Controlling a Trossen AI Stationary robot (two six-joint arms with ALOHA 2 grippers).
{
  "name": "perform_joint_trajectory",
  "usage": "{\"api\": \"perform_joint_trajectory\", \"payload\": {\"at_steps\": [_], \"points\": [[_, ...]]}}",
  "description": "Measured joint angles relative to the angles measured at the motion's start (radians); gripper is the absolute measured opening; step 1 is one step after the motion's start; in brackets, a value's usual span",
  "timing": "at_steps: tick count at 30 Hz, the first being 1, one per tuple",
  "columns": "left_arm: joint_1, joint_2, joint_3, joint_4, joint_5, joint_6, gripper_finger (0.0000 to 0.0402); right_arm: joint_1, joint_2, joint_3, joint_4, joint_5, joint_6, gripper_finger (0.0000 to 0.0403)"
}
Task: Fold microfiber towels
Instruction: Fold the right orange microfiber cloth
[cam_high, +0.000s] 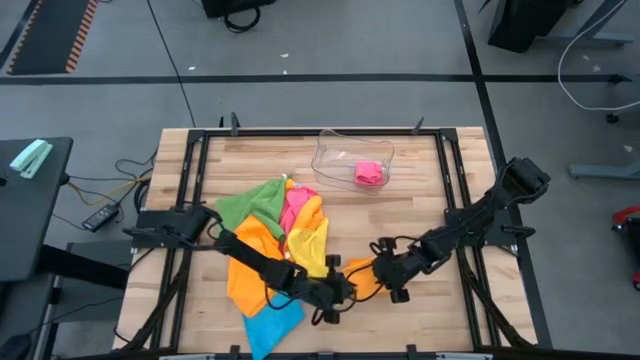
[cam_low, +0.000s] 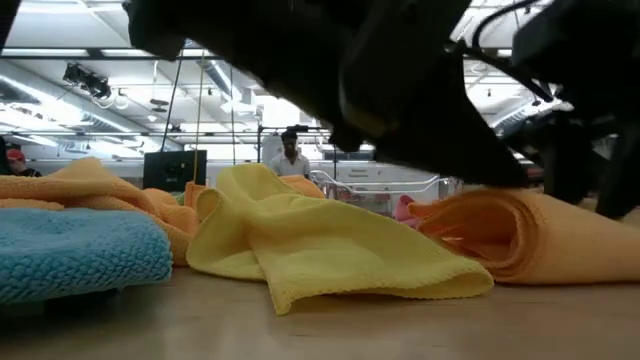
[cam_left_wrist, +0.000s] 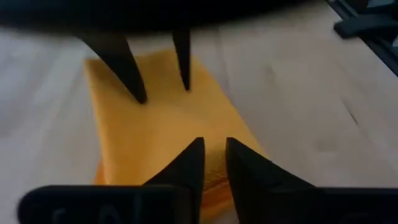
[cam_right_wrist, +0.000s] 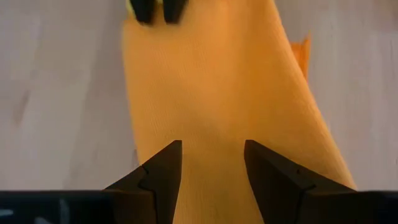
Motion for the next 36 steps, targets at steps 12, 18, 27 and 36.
{"api": "perform_joint_trajectory", "payload": {"at_steps": [12,18,27,36], "points": [[0.002,0.014,0.0,-0.072,0.11,-0.063,0.0159,0.016,0.0,-0.077,0.009,0.057,0.104,0.0184],[-0.003,-0.063,0.001,-0.059,0.106,0.039,0.0155,0.016,-0.001,-0.037,-0.014,0.047,0.073,0.0184],[0.007,-0.044,0.0,-0.021,0.103,0.14,0.0214,0.021,-0.018,0.004,-0.076,0.047,0.064,0.0184],[0.043,0.02,-0.001,-0.018,0.185,0.187,0.0266,0.105,-0.173,0.006,-0.124,0.132,0.08,0.0184]]}}
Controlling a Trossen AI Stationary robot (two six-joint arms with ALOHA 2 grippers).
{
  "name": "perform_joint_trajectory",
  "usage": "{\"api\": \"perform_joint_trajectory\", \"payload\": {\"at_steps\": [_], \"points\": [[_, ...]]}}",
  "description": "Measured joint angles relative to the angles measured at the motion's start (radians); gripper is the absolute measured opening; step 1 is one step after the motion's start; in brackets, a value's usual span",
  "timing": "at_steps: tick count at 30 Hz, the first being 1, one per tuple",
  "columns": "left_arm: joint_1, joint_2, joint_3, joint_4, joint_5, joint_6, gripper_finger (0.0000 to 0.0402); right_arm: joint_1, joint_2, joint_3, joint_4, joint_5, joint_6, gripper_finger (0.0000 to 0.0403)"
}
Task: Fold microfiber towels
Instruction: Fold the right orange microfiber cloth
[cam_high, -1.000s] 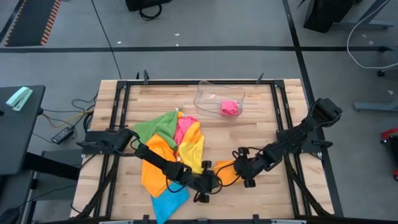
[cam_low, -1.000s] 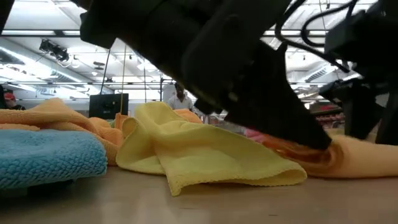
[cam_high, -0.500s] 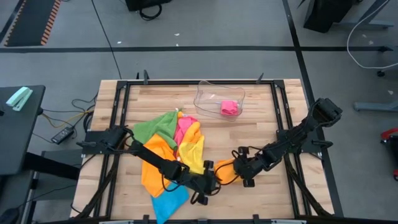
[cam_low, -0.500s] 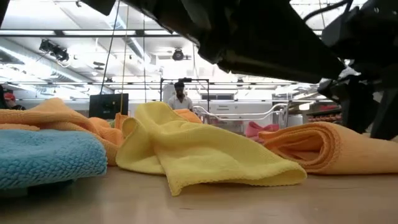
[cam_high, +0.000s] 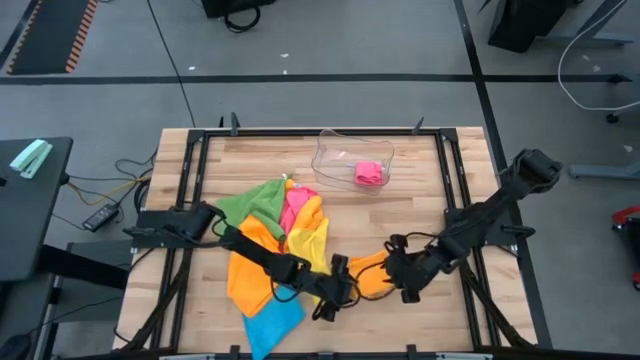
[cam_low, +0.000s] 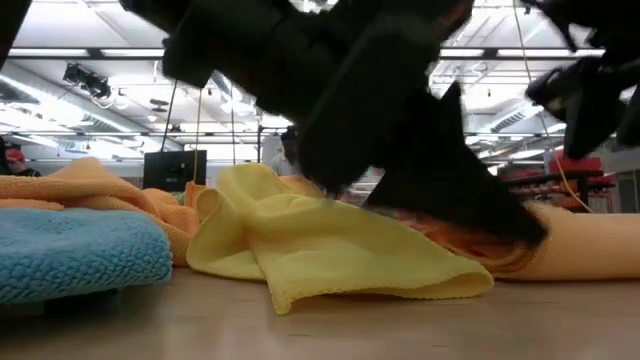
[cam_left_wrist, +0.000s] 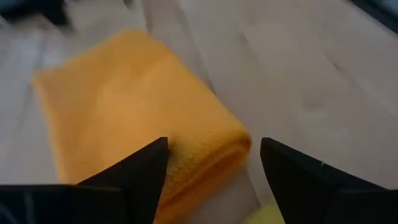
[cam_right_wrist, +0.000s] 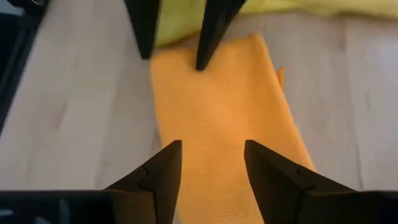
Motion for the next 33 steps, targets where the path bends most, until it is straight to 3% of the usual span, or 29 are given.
{"api": "perform_joint_trajectory", "payload": {"at_steps": [6,11,18,25,33], "points": [[-0.008,0.004,0.001,-0.002,-0.003,0.097,0.0263,0.057,-0.015,0.0,0.02,0.077,0.021,0.0184],[0.0,0.004,0.001,-0.055,-0.026,0.102,0.0273,0.086,0.073,0.0,0.136,0.172,-0.064,0.0184],[0.002,0.004,0.001,-0.08,-0.028,0.071,0.0256,0.095,0.201,0.0,0.3,0.162,-0.132,0.0188],[0.002,0.004,0.001,-0.092,-0.027,0.043,0.0238,0.092,0.292,0.07,0.273,0.137,-0.195,0.0249],[0.003,0.004,0.001,-0.096,-0.028,-0.019,0.0232,0.136,0.415,0.14,0.14,0.257,-0.328,0.0305]]}}
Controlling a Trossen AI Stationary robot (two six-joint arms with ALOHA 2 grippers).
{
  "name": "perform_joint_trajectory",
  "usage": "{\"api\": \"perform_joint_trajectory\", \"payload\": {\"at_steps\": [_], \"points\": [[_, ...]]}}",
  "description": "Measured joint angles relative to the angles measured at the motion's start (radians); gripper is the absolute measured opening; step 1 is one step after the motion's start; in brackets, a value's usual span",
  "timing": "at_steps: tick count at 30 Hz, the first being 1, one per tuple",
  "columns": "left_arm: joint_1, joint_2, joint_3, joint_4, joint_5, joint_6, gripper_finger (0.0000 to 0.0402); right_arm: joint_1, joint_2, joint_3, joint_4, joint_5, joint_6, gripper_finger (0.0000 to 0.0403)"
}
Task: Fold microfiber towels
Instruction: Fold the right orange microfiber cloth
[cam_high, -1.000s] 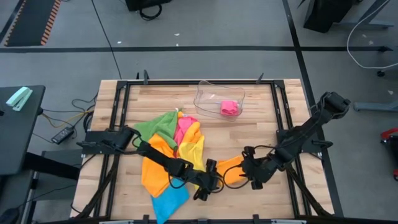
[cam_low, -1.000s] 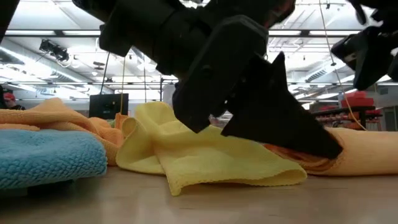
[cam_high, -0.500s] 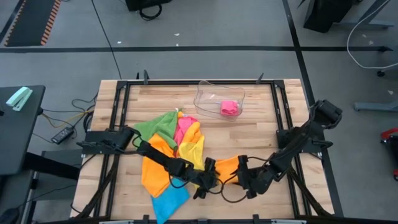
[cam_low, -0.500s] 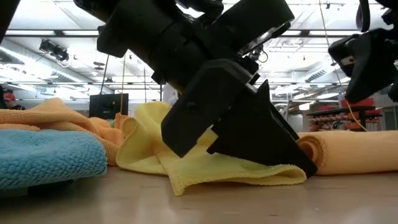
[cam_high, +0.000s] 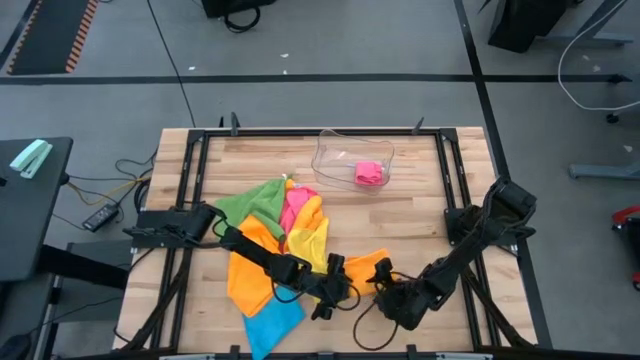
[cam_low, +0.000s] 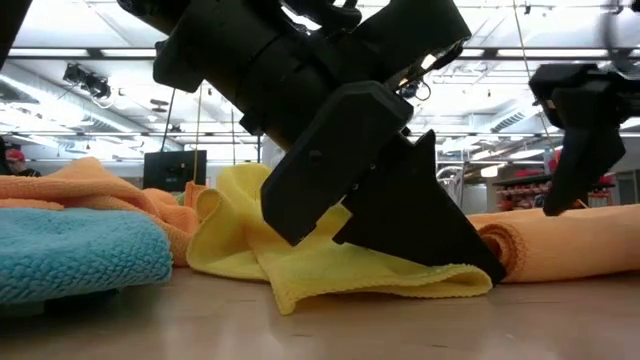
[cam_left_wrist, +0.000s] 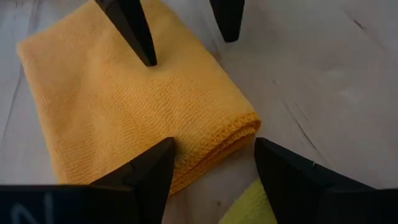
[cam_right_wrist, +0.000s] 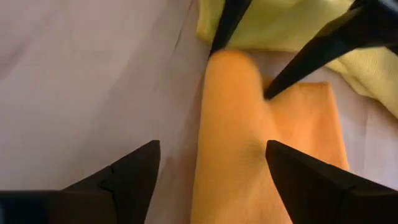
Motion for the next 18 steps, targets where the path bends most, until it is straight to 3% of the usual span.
{"api": "perform_joint_trajectory", "payload": {"at_steps": [10,18], "points": [[0.0,0.0,0.0,0.0,0.0,-0.018,0.0224,0.007,-0.007,0.003,-0.199,0.042,0.019,0.032],[0.008,0.0,0.0,0.0,0.001,-0.081,0.0222,0.002,-0.006,0.001,-0.223,0.106,-0.186,0.032]]}}
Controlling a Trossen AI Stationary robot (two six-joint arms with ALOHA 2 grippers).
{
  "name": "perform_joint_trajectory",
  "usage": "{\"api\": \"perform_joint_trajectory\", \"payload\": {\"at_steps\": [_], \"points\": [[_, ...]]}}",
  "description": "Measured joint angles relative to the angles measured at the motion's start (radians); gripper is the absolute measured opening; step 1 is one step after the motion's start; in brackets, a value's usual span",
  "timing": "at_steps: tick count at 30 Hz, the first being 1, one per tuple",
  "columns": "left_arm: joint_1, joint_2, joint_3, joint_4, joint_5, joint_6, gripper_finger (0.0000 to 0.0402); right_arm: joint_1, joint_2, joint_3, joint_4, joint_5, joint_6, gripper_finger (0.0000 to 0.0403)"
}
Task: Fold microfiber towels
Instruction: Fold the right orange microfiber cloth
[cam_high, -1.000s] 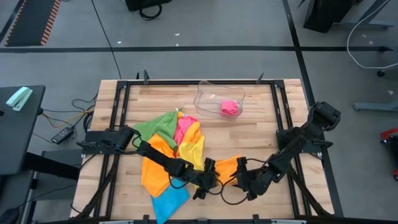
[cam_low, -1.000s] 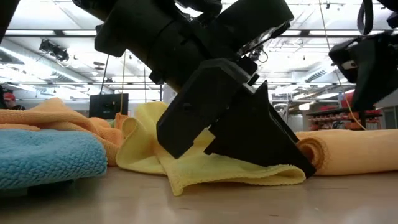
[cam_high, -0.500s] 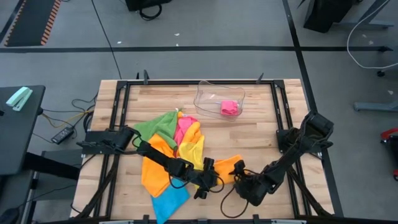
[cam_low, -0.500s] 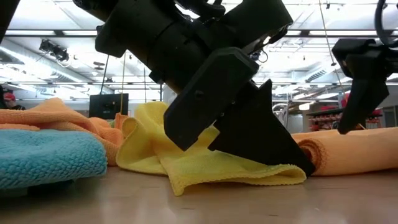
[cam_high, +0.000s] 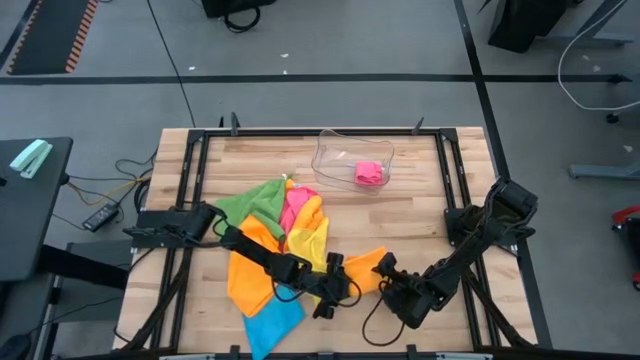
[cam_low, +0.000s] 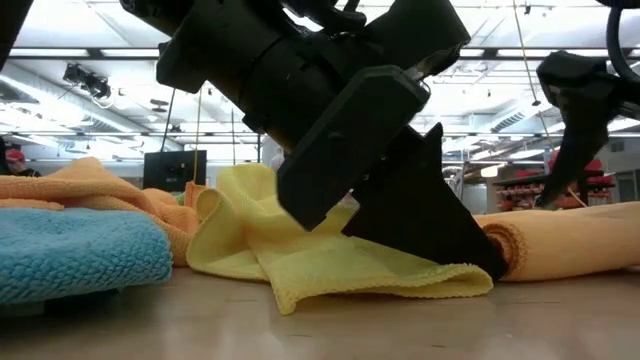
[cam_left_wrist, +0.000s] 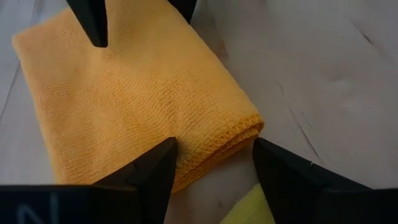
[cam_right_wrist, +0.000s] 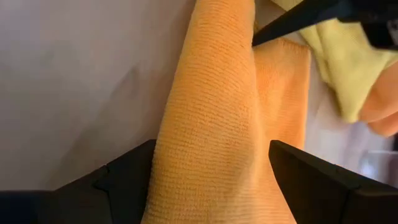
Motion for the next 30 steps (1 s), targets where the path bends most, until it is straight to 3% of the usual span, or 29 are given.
{"api": "perform_joint_trajectory", "payload": {"at_steps": [7,12,24,30], "points": [[0.003,0.0,0.0,-0.001,-0.001,-0.011,0.0218,-0.028,0.007,-0.005,-0.013,0.075,-0.135,0.0314],[0.003,0.0,0.0,-0.001,-0.001,-0.011,0.0215,-0.068,0.008,-0.006,0.022,0.055,-0.158,0.0282],[0.0,-0.001,0.0,-0.001,-0.001,-0.034,0.0208,-0.094,0.008,-0.006,0.072,0.031,-0.154,0.0116],[-0.016,-0.062,-0.001,-0.01,-0.043,-0.033,0.0206,-0.088,-0.001,-0.006,0.07,0.013,-0.065,0.0049]]}}
